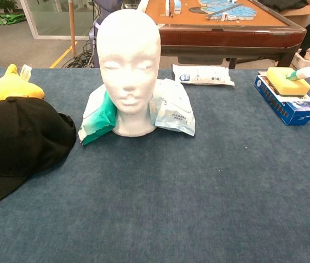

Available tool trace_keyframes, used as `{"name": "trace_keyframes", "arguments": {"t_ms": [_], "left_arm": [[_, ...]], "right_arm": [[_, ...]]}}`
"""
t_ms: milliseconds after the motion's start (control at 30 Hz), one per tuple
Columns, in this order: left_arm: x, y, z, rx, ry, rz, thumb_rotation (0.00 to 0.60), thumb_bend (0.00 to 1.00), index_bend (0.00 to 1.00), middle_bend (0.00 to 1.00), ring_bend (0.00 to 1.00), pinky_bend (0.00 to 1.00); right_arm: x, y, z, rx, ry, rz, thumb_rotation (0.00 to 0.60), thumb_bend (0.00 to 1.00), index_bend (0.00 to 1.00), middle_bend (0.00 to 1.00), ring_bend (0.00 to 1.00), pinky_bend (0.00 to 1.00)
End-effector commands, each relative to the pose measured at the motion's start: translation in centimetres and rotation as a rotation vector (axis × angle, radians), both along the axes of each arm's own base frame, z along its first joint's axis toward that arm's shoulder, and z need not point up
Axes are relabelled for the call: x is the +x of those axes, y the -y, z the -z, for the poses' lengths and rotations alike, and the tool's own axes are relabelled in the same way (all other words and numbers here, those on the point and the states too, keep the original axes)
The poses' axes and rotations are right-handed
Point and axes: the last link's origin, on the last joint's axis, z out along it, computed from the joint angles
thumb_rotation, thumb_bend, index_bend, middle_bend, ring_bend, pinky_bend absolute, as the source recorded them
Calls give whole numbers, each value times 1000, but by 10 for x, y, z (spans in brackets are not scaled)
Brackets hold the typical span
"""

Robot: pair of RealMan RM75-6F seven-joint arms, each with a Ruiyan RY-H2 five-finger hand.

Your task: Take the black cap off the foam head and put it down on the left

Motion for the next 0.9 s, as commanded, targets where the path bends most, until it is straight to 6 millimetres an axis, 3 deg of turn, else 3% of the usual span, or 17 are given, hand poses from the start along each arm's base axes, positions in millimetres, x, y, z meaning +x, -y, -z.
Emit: {"name": "trace_keyframes", "arguments": {"t_ms": [33,267,533,733,900], "left_arm": [[1,-1,-3,5,23,-4,600,0,5,164,169,369],[4,-11,-23,-9,52,-9,600,0,242,243,216,374],[21,2,-39,-30,148,-24,600,0,295,319,280,428],[19,10,-44,-161,214,-106,600,0,348,385,334,450],[18,6,-45,-209,238,-154,600,0,357,393,341,461]], "right_arm": [[0,0,1,1,-2,-1,600,80,449,448,361,548],[3,0,6,14,-14,-15,600,80,449,449,361,548],[7,2,13,26,-36,-28,600,80,449,450,361,548],[9,1,14,18,-38,-37,600,79,449,449,361,548],[8,6,18,33,-39,-42,600,80,449,450,361,548]]}}
